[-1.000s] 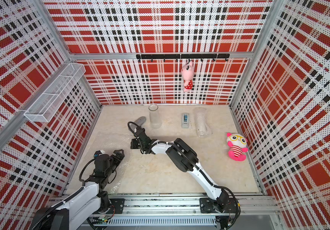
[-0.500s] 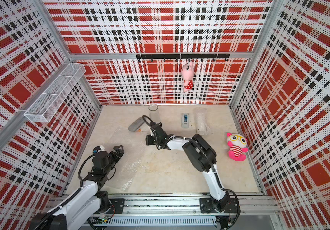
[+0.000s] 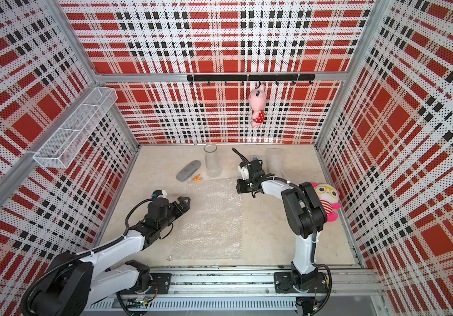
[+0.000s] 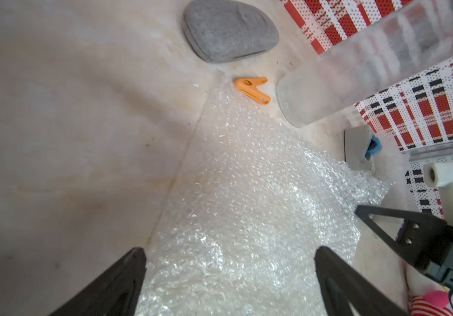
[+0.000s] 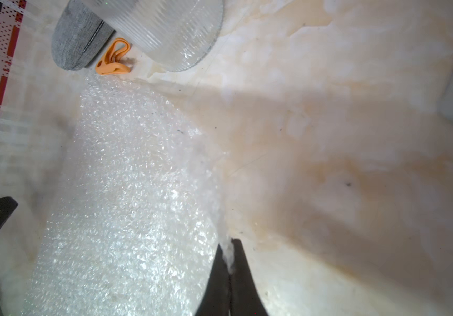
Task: Wrap vases in bubble wrap
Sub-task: Move the bubble wrap to the center of the board, then pick up the vase from the center of the board.
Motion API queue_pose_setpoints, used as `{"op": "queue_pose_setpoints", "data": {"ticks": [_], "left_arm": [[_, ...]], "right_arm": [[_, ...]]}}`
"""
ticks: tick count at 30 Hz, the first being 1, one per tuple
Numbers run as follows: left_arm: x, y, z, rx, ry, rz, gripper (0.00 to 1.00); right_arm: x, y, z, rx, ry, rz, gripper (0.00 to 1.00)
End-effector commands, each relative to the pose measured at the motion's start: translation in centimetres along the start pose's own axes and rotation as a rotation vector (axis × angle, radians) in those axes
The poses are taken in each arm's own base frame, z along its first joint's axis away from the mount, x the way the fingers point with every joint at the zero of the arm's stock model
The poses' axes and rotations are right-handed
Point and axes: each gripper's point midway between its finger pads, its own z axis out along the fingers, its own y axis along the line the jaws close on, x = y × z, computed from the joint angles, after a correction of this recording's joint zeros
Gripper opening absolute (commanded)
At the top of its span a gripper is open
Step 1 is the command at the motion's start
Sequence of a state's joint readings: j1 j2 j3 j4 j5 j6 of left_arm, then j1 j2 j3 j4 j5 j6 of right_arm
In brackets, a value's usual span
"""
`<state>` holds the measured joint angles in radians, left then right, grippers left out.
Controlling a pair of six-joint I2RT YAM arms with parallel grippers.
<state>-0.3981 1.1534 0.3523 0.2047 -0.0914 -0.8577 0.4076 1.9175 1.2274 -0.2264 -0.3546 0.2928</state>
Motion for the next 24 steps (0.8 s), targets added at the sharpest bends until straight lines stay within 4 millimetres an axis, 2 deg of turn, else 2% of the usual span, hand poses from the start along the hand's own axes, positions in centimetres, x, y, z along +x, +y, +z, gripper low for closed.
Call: {"op": "queue_pose_setpoints", "data": {"ticks": [1,4,8,10,13,15,17,19,20,22,24], "left_arm": [[-0.5,-1.0,0.4,-0.010,-0.036,0.036,0.98],[-0.1,-1.0,0.5,-0.016,-0.025,0.048,0.98],[-0.1,-0.8,0.3,-0.015,-0.032,0.052,0.98],[-0.4,-0.5,0.1,-0.017,-0.041,0.050,0.98],[-1.1,0.2,-0.2,-0.027,-0.059,0.041,0.98],[-1.5,0.8,-0.3,-0.030,-0.065,0.030,0.98],[-2.4,1.6,-0.4,-0.018,-0.076,0.001,0.98],[-3.7,2.0,-0.3,-0.007,-0.100,-0.032,0.98],[-5.3,2.9,-0.3,-0.029,-0.142,-0.072,0.98],[-7.0,3.5,-0.2,-0.059,-0.191,-0.109,0.98],[-7.9,3.4,0.1,-0.083,-0.236,-0.108,0.98]], "right_arm": [[-1.2,-0.1,-0.4,0.040,-0.008,-0.064,0.00],[-2.3,-0.5,-1.2,0.087,-0.036,-0.070,0.08],[-3.2,-0.8,-2.5,0.139,-0.073,-0.076,0.42],[-3.6,-0.9,-3.1,0.158,-0.089,-0.080,0.51],[-4.0,-1.1,-4.0,0.191,-0.106,-0.092,0.72],[-4.7,-0.7,-4.8,0.189,-0.143,-0.104,0.82],[-6.0,0.2,-6.0,0.178,-0.217,-0.125,0.97],[-7.5,1.2,-7.5,0.170,-0.331,-0.144,1.00],[-8.7,1.9,-8.6,0.155,-0.419,-0.145,1.00],[-10.3,2.9,-10.3,0.102,-0.579,-0.116,1.00],[-11.3,4.3,-11.2,0.024,-0.669,-0.124,1.00]]}}
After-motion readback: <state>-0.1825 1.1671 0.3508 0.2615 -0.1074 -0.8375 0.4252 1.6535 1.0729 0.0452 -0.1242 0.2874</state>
